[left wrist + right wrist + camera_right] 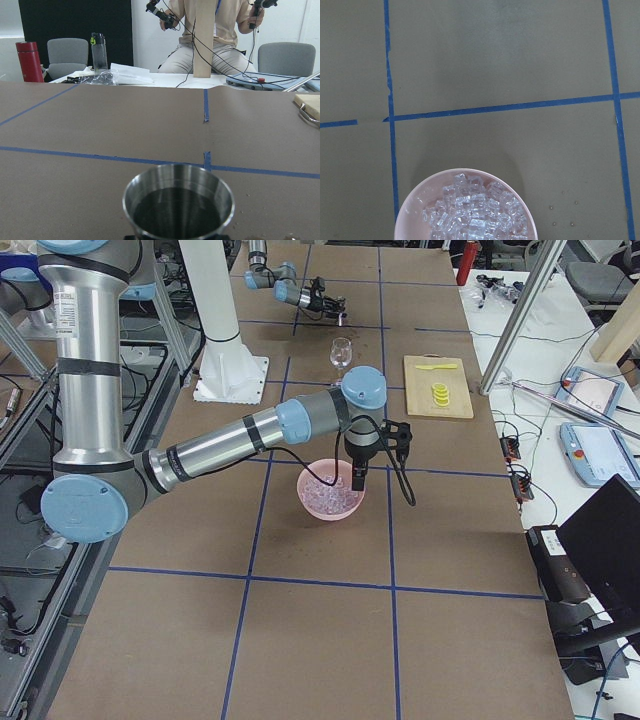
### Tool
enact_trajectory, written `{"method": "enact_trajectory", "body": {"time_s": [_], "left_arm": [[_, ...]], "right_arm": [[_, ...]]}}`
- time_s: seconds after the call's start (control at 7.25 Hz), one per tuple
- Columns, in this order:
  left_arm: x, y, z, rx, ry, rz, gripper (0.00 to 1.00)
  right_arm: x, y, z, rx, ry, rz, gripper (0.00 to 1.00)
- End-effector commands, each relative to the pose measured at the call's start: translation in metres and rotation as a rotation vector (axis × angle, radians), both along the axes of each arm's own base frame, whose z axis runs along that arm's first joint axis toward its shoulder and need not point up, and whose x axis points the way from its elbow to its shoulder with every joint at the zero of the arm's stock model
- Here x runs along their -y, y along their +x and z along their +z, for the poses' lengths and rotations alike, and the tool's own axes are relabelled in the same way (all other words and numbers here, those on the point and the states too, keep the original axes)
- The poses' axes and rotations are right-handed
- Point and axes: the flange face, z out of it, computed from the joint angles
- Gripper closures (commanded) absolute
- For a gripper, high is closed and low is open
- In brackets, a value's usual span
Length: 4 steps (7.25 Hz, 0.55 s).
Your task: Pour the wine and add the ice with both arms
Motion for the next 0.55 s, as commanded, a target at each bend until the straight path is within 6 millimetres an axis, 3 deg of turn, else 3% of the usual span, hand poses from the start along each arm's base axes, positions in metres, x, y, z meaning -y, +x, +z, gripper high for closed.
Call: {"method": "enact_trajectory", "body": {"time_s": [0.0, 0.41], "left_arm": [[-0.0002, 0.0008, 0.0008, 0.001, 0.0, 0.001, 0.49], [0.0001, 0.0031, -0.0006, -0.001, 0.0, 0.001, 0.54]], "right_arm": [[-0.0001, -0.0002, -0.0001, 0.0, -0.001, 0.0, 0.0], [0.0, -0.0001, 0.0, -0.002, -0.001, 0.0, 0.0]]}}
